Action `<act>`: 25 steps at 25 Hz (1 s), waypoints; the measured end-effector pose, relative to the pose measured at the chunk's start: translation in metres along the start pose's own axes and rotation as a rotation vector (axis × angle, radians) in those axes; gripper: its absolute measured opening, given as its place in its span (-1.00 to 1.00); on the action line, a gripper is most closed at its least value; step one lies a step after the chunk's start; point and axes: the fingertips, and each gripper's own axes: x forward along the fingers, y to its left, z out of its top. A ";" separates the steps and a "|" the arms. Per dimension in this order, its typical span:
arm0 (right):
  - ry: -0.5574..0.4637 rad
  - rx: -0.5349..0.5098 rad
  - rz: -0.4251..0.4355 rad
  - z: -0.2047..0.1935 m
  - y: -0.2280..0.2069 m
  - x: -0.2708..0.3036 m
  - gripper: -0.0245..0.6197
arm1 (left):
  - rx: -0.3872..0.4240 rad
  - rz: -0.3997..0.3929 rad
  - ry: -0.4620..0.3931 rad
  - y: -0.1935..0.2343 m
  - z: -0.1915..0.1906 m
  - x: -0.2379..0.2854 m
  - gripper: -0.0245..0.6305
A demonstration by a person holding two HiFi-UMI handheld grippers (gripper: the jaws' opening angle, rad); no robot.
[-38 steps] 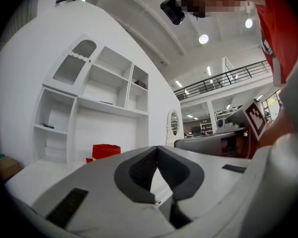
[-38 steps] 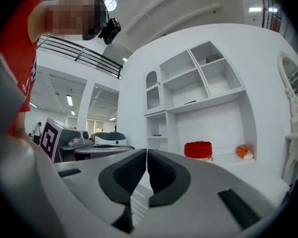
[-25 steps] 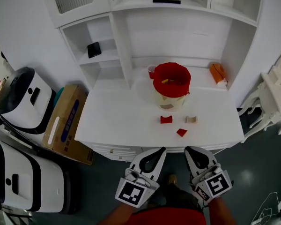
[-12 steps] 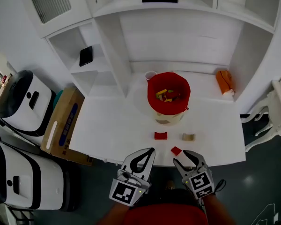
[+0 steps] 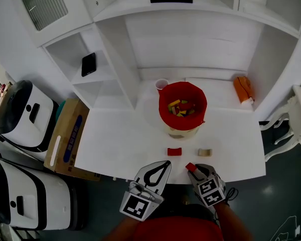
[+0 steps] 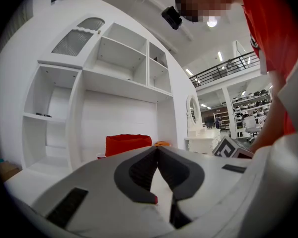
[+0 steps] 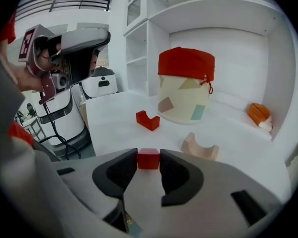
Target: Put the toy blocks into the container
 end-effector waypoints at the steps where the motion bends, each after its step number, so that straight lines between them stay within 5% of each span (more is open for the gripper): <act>1: -0.010 0.008 -0.002 0.002 0.000 0.000 -0.50 | -0.002 -0.006 0.002 0.003 0.000 0.000 -0.87; 5: -0.135 0.099 0.003 0.027 0.000 -0.018 -0.47 | -0.008 -0.020 0.005 0.017 -0.003 0.003 -0.87; 9: -0.394 0.205 0.017 0.092 -0.006 -0.067 -0.47 | -0.016 -0.031 0.005 0.027 -0.006 0.012 -0.87; 15: -0.660 0.189 -0.034 0.204 -0.034 -0.123 -0.47 | -0.014 -0.062 0.000 0.032 -0.010 0.031 -0.87; 20: -0.710 0.123 -0.091 0.274 -0.073 -0.118 -0.47 | -0.019 -0.079 0.021 0.040 -0.017 0.043 -0.87; 23: -0.678 0.135 -0.106 0.297 -0.095 -0.098 -0.24 | -0.023 -0.095 0.040 0.044 -0.020 0.050 -0.87; 25: -0.679 0.136 -0.099 0.305 -0.100 -0.094 -0.22 | 0.003 -0.118 0.052 0.046 -0.025 0.055 -0.65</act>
